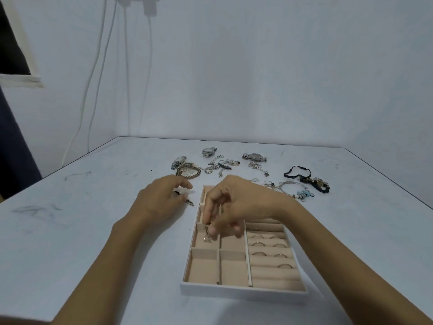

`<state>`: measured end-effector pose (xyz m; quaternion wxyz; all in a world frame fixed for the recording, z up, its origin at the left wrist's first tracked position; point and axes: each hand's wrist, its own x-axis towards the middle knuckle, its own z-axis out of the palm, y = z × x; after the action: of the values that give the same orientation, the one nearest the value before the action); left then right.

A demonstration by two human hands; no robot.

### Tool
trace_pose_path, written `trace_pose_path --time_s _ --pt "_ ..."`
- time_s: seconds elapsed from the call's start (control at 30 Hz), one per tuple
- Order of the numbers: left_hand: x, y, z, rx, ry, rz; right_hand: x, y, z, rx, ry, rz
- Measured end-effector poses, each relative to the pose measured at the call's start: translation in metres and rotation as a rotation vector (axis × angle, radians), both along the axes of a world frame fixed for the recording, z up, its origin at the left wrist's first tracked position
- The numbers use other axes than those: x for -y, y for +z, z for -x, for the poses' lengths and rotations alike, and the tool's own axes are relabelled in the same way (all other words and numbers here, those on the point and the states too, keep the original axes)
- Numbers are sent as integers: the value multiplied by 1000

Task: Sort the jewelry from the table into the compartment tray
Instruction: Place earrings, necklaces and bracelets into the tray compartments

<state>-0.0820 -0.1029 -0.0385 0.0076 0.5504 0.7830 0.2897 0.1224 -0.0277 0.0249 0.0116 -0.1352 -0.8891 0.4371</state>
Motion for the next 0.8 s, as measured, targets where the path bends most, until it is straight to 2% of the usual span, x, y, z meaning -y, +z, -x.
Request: trace_pose_path --time_s 0.23,0.47,0.53,0.6,0.73,0.8 --pt "-7 -10 2 -11 3 11 7 -10 6 17 59 -134" --pt "-8 -11 4 -28 -2 17 4 -9 5 9 98 -60" --pt "-9 -12 4 -34 -8 23 -2 0 -2 -47 87 -11" --pt "-9 -12 4 -36 -17 28 -20 8 -11 -164 -56 -20" --pt "-9 -12 5 -32 -43 29 -76 1 -34 -391 -591 -126" --pt "-10 -13 5 -38 -48 35 -102 -16 -43 -330 -832 -313"
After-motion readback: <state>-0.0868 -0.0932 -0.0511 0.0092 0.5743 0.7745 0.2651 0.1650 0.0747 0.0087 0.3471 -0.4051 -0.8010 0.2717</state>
